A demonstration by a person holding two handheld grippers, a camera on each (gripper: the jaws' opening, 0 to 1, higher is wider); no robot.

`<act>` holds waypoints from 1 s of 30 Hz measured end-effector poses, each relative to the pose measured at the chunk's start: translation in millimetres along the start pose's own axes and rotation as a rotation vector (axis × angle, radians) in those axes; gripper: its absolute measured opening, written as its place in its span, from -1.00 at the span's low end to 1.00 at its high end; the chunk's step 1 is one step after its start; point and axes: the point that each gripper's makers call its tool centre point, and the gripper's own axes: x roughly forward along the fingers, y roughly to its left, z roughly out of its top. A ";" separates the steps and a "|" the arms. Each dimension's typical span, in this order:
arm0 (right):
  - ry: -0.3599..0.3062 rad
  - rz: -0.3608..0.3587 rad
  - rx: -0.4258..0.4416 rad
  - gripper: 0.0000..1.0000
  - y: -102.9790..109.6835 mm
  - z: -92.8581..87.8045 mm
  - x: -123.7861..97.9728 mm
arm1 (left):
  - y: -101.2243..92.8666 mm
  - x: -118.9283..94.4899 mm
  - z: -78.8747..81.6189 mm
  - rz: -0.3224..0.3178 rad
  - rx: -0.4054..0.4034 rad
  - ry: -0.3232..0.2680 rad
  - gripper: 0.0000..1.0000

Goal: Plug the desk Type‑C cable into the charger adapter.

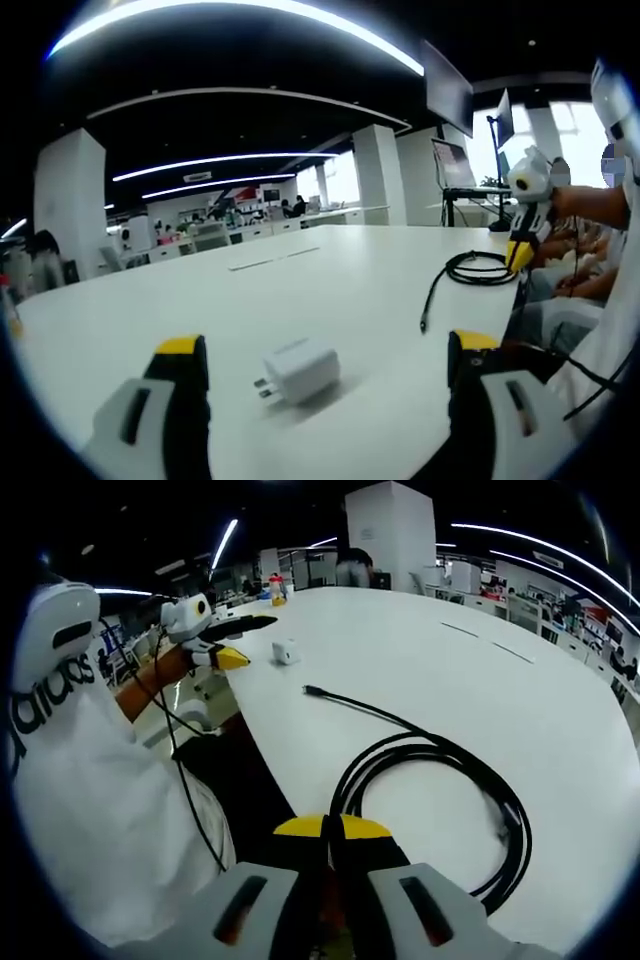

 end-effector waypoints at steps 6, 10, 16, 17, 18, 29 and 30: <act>-0.034 -0.003 -0.026 -0.96 -0.3 6.7 -1.7 | 0.0 -0.4 -1.5 -0.003 -0.004 0.001 0.99; -0.071 0.004 -0.022 -0.94 -1.3 11.3 -3.9 | -0.5 -0.1 -2.0 -0.005 -0.006 0.003 0.99; -0.144 -0.006 -0.023 -0.87 -6.5 23.4 -8.3 | 1.1 -0.1 -4.0 -0.014 0.006 0.015 0.98; -0.150 -0.008 -0.028 -0.87 -7.4 24.7 -8.5 | 1.5 0.3 -3.9 -0.018 0.007 0.015 0.97; -0.155 -0.009 -0.033 -0.86 -7.8 26.0 -8.5 | 1.6 0.7 -3.7 -0.022 0.007 0.015 0.95; -0.221 -0.002 -0.194 -0.73 -7.7 49.9 7.1 | 4.5 5.1 -3.6 -0.103 0.069 0.038 0.67; -0.219 0.002 -0.200 -0.73 -7.8 50.9 9.9 | 4.7 5.4 -4.4 -0.112 0.076 0.046 0.62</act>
